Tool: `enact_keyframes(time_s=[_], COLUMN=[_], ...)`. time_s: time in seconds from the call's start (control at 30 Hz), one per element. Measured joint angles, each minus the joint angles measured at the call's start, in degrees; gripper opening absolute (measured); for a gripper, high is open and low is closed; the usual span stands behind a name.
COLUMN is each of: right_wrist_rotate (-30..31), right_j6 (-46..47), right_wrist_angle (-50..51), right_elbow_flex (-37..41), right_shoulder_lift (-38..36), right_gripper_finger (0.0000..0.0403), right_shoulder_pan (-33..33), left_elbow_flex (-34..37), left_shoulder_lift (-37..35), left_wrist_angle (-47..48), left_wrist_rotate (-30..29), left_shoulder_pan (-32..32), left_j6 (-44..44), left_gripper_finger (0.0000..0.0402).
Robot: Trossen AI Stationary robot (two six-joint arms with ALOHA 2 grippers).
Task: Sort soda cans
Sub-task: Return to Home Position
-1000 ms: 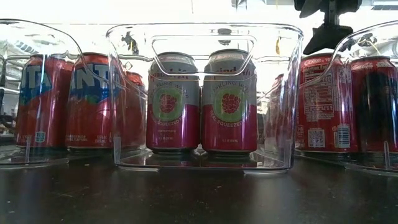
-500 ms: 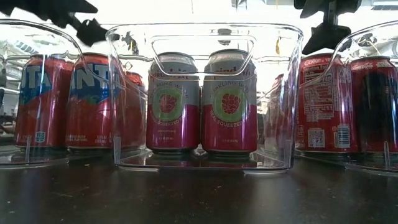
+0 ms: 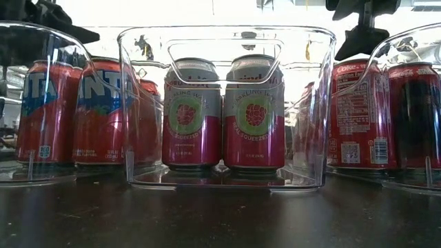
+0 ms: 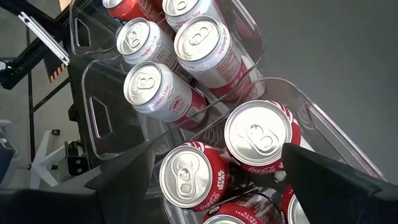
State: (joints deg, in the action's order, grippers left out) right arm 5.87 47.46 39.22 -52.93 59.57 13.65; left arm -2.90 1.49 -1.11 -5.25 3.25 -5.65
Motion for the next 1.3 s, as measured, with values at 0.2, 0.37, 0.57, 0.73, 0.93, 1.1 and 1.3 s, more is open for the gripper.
enact_keyframes(time_s=[0.2, 0.37, 0.57, 0.73, 0.93, 1.1, 1.3], right_wrist_rotate=[-0.04, -0.02, -0.01, 0.0, 1.95, 7.48, 17.13], right_j6=[-0.15, -0.83, -2.78, -3.47, -10.36, -15.53, -18.21], right_wrist_angle=[0.33, 0.52, 0.5, 0.51, 1.37, 6.01, 12.81], right_elbow_flex=[-0.02, -0.02, -0.02, -0.02, -0.02, -0.02, -0.02], right_shoulder_lift=[0.02, 0.0, 0.0, 0.0, 0.0, 0.0, -1.86], right_gripper_finger=[0.0343, 0.0343, 0.0343, 0.0343, 0.0343, 0.0343, 0.0343], right_shoulder_pan=[0.0, 0.0, 0.0, -0.03, -0.57, -0.83, -0.81], left_elbow_flex=[2.47, 2.49, 2.51, 2.53, 2.53, 2.56, 2.58], left_shoulder_lift=[-1.4, -1.27, -1.28, -1.28, -1.26, -1.26, -1.26], left_wrist_angle=[-0.42, -0.03, 0.12, 0.12, 0.12, 0.12, 0.12], left_wrist_rotate=[2.14, 3.51, 4.89, 4.9, 4.9, 4.91, 4.89], left_shoulder_pan=[0.04, 0.07, 0.22, 0.22, 0.22, 0.22, 0.22], left_j6=[-0.07, 1.42, -3.39, -2.95, -2.95, -2.95, -2.95], left_gripper_finger=[0.039, 0.039, 0.039, 0.039, 0.039, 0.039, 0.039])
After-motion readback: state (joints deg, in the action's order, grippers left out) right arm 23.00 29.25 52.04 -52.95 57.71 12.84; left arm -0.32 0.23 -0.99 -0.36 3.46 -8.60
